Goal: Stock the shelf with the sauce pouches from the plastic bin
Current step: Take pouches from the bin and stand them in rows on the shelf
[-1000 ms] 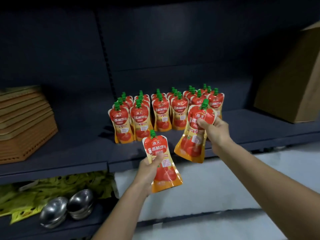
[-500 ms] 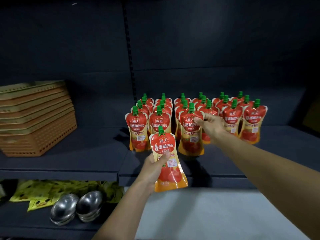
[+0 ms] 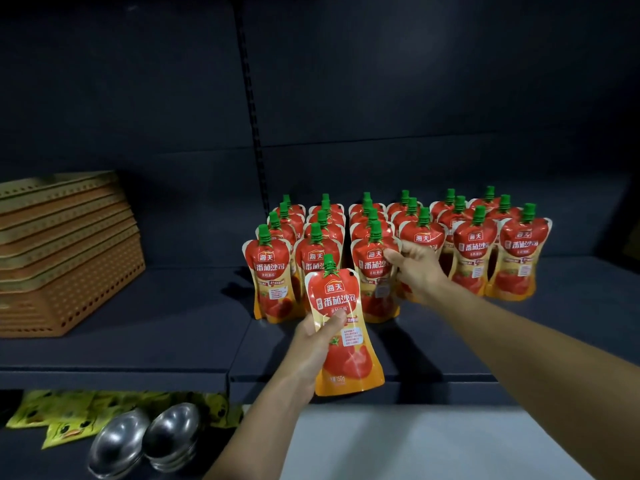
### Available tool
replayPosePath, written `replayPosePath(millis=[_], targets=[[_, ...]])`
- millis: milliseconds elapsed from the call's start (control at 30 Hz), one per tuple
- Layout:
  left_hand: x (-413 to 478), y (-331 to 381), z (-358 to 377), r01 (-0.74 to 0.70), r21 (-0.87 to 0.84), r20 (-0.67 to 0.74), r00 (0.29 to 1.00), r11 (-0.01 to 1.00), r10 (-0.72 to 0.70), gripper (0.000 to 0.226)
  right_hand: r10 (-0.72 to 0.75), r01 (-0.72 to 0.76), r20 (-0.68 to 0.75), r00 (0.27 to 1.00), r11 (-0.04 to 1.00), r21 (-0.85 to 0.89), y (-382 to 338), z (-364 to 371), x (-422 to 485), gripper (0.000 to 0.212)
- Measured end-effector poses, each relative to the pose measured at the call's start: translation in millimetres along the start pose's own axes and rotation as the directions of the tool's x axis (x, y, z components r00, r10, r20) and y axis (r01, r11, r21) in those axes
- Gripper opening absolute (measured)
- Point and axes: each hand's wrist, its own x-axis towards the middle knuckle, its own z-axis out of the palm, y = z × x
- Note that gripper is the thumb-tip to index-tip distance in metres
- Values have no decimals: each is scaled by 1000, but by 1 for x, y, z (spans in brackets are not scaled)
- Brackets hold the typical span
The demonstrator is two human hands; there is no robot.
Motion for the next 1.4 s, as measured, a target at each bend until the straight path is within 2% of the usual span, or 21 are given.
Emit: replayPosePath(millis=[67, 133, 200, 233, 267, 300, 367, 433, 567, 633, 667, 733, 800, 867, 967, 1033, 1100, 1200, 1300, 1400], targets=[[1, 1, 3, -1, 7, 19, 1000, 1000, 1, 24, -42, 41, -14, 999, 999, -35, -3, -4, -4, 18], [1, 2, 7, -14, 11, 46, 999, 1000, 13, 25, -114, 98, -151, 982, 989, -112, -8, -10, -15, 33], [1, 3, 12, -45, 24, 89, 995, 999, 42, 23, -243, 195, -266, 933, 961, -195, -16, -17, -32, 35], [0, 5, 17, -58, 28, 111, 992, 998, 55, 22, -282, 235, -222, 933, 948, -216, -20, -20, -40, 31], [1, 7, 21, -72, 32, 135, 989, 997, 67, 21, -270, 242, -107, 957, 945, -219, -25, -23, -47, 28], [1, 9, 27, -85, 31, 163, 983, 996, 79, 22, -203, 207, 39, 978, 950, -234, -28, -25, -53, 25], [2, 13, 39, -109, 36, 225, 969, 993, 98, 25, -24, 107, 262, 965, 945, -308, -34, -28, -60, 18], [5, 15, 50, -121, 59, 262, 960, 991, 101, 28, 27, 77, 301, 953, 941, -329, -39, -37, -60, 10], [11, 18, 62, -248, 270, 264, 948, 930, 176, 27, -37, 86, 202, 979, 967, -240, -48, -69, -52, 15], [13, 31, 63, -364, 464, 189, 931, 808, 311, 31, -86, 112, 121, 989, 969, -220, -48, -84, -45, 14], [15, 40, 62, -418, 575, 149, 898, 703, 413, 39, -113, 128, 76, 991, 962, -240, -46, -91, -40, 14], [20, 59, 62, -481, 744, 142, 793, 464, 593, 49, -159, 154, 10, 987, 941, -302, -43, -100, -32, 14], [34, 76, 63, -501, 823, 200, 696, 267, 690, 56, -186, 167, -23, 982, 925, -342, -38, -102, -27, 17], [49, 90, 64, -488, 864, 277, 667, 124, 692, 62, -195, 169, -47, 980, 930, -326, -33, -101, -23, 19], [68, 105, 68, -423, 900, 393, 692, -101, 606, 64, -192, 163, -68, 979, 941, -297, -29, -100, -17, 18], [77, 109, 71, -356, 902, 431, 717, -243, 548, 57, -183, 151, -75, 980, 939, -309, -30, -99, -13, 19], [83, 112, 72, -325, 897, 439, 735, -300, 516, 46, -179, 148, -70, 981, 934, -324, -32, -97, -10, 18], [88, 113, 73, -321, 900, 431, 752, -294, 499, 36, -169, 146, -48, 984, 938, -314, -31, -96, -5, 17], [92, 112, 73, -320, 898, 435, 746, -301, 505, 35, -161, 140, -37, 986, 933, -331, -33, -97, -3, 24], [93, 110, 73, -320, 899, 434, 742, -300, 510, 36, -133, 116, -29, 991, 934, -337, -34, -97, -2, 21]])
